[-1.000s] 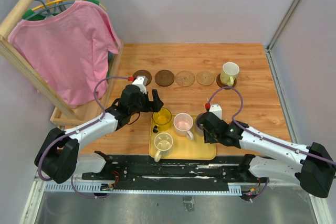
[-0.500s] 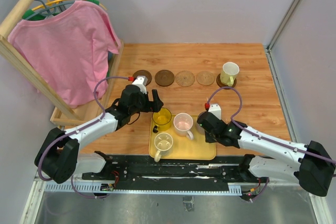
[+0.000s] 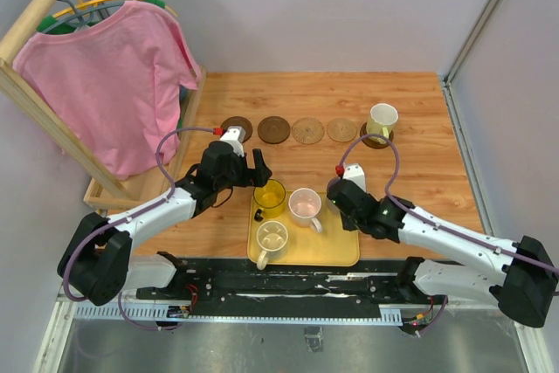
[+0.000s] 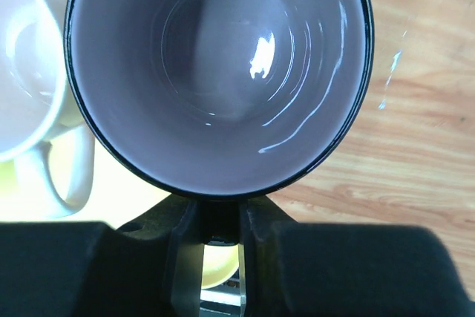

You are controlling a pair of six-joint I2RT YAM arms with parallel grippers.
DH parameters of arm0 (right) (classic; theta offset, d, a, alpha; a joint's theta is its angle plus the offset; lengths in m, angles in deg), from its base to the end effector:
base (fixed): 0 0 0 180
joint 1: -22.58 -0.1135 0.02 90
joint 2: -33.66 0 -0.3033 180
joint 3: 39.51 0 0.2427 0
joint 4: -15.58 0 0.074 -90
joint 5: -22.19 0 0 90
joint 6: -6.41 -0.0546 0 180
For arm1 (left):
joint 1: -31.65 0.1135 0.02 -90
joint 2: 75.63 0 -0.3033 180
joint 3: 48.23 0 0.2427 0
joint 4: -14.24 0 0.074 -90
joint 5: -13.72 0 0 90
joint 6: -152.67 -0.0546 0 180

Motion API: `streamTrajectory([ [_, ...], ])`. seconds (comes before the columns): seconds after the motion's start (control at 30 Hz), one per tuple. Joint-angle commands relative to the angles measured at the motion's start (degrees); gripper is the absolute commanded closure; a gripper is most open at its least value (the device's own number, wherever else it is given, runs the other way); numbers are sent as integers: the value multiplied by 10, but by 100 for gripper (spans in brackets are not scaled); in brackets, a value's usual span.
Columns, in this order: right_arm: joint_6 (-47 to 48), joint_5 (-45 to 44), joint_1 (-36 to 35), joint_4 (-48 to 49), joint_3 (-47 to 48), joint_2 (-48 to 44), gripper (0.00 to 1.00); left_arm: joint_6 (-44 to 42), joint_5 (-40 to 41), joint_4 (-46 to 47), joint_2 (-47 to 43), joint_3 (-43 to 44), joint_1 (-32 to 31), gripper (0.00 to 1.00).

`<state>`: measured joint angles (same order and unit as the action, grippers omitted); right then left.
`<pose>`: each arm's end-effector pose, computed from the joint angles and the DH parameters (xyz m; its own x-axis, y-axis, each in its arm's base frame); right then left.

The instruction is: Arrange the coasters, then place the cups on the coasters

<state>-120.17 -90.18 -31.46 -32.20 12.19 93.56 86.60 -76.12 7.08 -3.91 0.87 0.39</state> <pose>0.1212 0.1317 0.2381 -0.7624 -0.1124 -0.6373 -0.2106 0.9743 0.0801 0.2228 -0.1351 0.2443 -0.5977 -0.1117 -0.7939 0.3002 0.8870 -0.3508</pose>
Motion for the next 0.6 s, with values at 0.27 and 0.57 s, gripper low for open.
streamTrajectory([
  [0.27,159,-64,59,59,115,49,99,-11,15,16,-8,6,-5,0],
  [0.57,258,56,217,91,245,158,99,-22,39,11,0,29,-4,0],
])
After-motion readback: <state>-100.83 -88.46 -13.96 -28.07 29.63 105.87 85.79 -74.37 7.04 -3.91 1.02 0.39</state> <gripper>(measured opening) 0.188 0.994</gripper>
